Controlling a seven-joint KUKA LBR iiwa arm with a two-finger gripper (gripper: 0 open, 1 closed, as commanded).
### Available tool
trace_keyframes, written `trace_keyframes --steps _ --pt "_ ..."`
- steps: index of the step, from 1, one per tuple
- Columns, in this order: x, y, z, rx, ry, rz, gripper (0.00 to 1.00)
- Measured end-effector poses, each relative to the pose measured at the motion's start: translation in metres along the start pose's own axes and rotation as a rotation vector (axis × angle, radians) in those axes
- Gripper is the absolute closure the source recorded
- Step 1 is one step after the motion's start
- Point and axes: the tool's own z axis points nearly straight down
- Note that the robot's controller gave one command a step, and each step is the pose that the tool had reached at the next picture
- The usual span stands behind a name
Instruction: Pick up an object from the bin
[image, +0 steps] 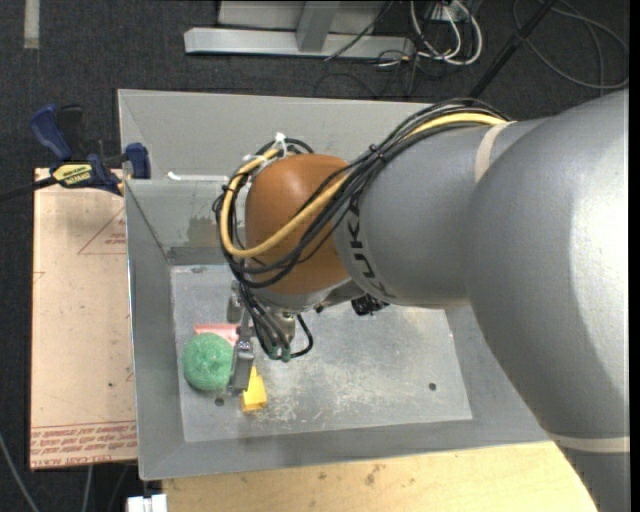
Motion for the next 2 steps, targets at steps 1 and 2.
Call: trace_keyframes --steps 1,2 --pt "0.015 0.014 0.070 -0.002 -0.003 0.138 0.00" --pt "0.019 0.025 0.075 0.000 -0.002 0.129 1.00"
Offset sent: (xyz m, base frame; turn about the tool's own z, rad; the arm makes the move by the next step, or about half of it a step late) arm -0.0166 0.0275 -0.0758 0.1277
